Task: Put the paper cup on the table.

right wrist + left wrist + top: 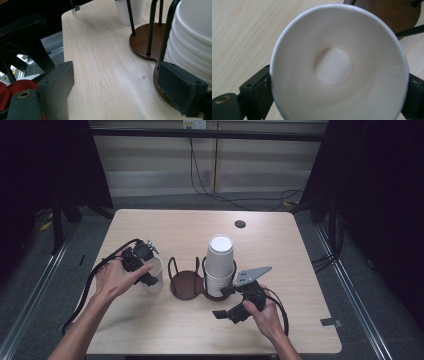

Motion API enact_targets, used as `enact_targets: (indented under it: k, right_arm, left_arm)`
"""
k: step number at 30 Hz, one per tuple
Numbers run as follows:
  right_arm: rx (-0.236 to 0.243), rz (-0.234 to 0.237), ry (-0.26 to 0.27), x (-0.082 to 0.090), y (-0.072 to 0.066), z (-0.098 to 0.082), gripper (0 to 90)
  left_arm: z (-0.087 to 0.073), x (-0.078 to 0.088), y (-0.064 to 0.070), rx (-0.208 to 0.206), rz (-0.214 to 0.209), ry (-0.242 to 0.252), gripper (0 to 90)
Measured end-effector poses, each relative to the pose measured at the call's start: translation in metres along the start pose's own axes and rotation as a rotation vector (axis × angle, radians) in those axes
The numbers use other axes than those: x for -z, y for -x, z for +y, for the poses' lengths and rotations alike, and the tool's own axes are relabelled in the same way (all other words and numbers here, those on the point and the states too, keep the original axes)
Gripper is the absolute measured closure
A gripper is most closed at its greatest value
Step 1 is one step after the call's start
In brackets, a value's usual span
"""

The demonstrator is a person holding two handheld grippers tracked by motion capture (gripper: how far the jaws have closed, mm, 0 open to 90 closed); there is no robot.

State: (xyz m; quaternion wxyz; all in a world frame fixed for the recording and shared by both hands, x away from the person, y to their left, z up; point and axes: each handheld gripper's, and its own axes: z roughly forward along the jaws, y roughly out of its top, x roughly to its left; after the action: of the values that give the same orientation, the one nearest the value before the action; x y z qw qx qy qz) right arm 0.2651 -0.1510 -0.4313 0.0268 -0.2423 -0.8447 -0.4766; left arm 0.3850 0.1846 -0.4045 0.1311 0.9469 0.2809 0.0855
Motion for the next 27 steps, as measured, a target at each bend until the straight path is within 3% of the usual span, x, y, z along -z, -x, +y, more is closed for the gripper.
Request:
enact_targets:
  k: [2, 5, 8, 20, 27]
  right_arm:
    - [0.001, 0.005, 0.002, 0.000, 0.000, 0.000, 14.5]
    - [0.002, 0.004, -0.002, 0.000, 0.000, 0.000, 14.5]
    - [0.004, 0.003, 0.001, 0.000, 0.000, 0.000, 14.5]
    - [0.005, 0.006, 0.003, 0.000, -0.001, 0.000, 14.5]
    - [0.005, 0.009, 0.003, 0.000, -0.001, 0.000, 14.5]
  left_arm:
    - [-0.002, 0.000, 0.000, -0.016, 0.008, -0.009, 6.8]
    - [-0.007, -0.002, -0.003, -0.001, 0.008, 0.008, 6.8]
    - [-0.011, -0.003, -0.005, 0.005, -0.006, 0.022, 6.8]
    - [-0.023, -0.010, -0.009, -0.013, -0.055, 0.000, 11.0]
    - [-0.033, -0.012, -0.010, -0.016, -0.056, 0.018, 13.7]
